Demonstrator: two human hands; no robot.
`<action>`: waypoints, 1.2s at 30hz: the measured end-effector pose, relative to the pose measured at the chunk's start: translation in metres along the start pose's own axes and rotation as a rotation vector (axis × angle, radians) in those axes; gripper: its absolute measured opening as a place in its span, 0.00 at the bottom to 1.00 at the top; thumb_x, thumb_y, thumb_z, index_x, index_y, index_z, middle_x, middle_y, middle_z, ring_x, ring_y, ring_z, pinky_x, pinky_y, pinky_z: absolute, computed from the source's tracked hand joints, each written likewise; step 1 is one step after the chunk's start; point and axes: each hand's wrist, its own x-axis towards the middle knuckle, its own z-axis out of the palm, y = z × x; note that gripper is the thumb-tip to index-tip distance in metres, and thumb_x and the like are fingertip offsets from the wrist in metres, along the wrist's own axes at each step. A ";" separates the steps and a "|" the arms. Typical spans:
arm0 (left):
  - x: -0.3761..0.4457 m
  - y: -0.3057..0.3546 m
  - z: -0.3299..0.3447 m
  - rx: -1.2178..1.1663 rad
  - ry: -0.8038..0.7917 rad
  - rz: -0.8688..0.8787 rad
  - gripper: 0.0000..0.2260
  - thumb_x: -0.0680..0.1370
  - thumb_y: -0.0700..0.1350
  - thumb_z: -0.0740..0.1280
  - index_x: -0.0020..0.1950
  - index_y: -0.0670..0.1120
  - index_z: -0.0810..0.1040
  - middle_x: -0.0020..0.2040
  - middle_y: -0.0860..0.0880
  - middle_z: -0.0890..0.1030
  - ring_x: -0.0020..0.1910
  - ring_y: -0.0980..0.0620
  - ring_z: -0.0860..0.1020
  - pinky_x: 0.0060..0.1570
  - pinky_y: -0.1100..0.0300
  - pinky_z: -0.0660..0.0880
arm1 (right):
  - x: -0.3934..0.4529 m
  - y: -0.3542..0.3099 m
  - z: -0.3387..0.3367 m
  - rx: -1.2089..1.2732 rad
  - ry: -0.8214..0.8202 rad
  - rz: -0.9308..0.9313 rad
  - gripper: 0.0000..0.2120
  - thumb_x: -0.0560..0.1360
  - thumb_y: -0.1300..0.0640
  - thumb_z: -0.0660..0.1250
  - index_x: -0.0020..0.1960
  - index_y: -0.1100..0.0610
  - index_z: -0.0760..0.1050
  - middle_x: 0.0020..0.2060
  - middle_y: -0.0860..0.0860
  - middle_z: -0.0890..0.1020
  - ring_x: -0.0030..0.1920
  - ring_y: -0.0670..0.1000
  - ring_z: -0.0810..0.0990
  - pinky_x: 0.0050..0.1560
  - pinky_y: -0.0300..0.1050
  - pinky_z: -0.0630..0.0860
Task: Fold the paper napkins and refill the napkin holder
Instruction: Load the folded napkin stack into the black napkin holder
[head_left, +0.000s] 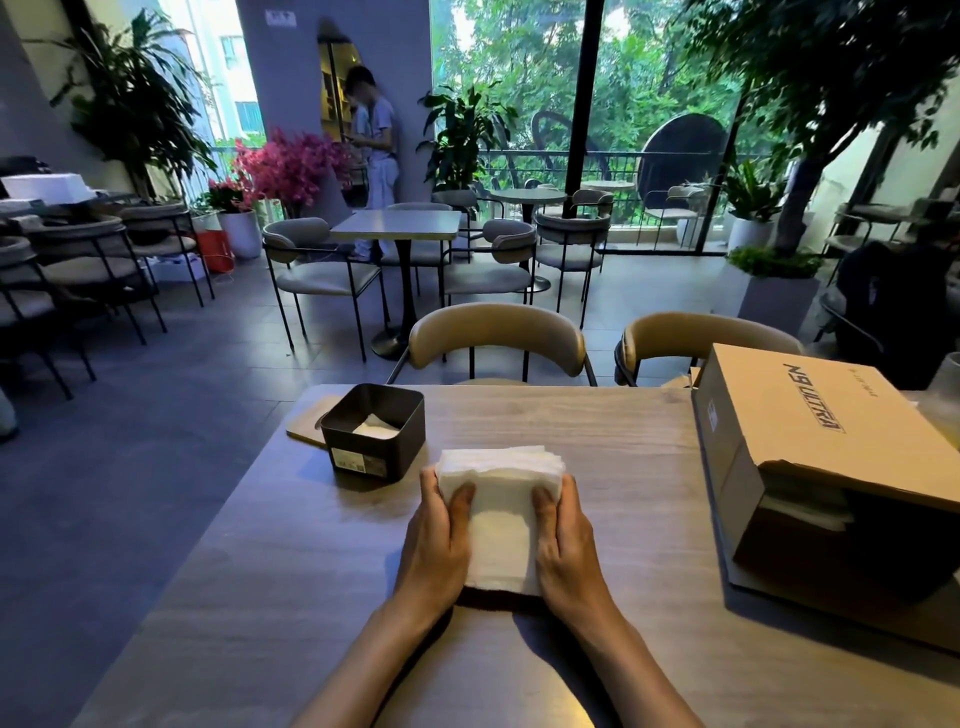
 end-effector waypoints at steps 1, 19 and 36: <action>-0.001 -0.001 -0.001 0.002 -0.016 -0.020 0.12 0.79 0.67 0.57 0.60 0.67 0.64 0.52 0.64 0.81 0.49 0.64 0.81 0.40 0.71 0.76 | -0.001 0.001 0.001 0.011 -0.006 0.012 0.08 0.84 0.45 0.55 0.59 0.44 0.70 0.47 0.46 0.83 0.46 0.48 0.83 0.43 0.47 0.81; 0.070 0.004 -0.084 0.970 -0.024 0.105 0.11 0.82 0.49 0.63 0.62 0.54 0.79 0.60 0.54 0.79 0.66 0.52 0.72 0.59 0.56 0.57 | 0.005 0.009 -0.009 -0.007 0.234 0.218 0.17 0.80 0.37 0.53 0.56 0.47 0.72 0.45 0.49 0.83 0.41 0.42 0.82 0.41 0.45 0.79; -0.005 0.067 -0.049 -0.051 0.033 -0.071 0.15 0.81 0.60 0.59 0.57 0.55 0.81 0.49 0.57 0.85 0.50 0.62 0.82 0.48 0.67 0.78 | 0.031 -0.072 -0.018 0.089 0.206 0.158 0.12 0.84 0.42 0.54 0.53 0.46 0.73 0.47 0.54 0.83 0.48 0.56 0.83 0.47 0.55 0.81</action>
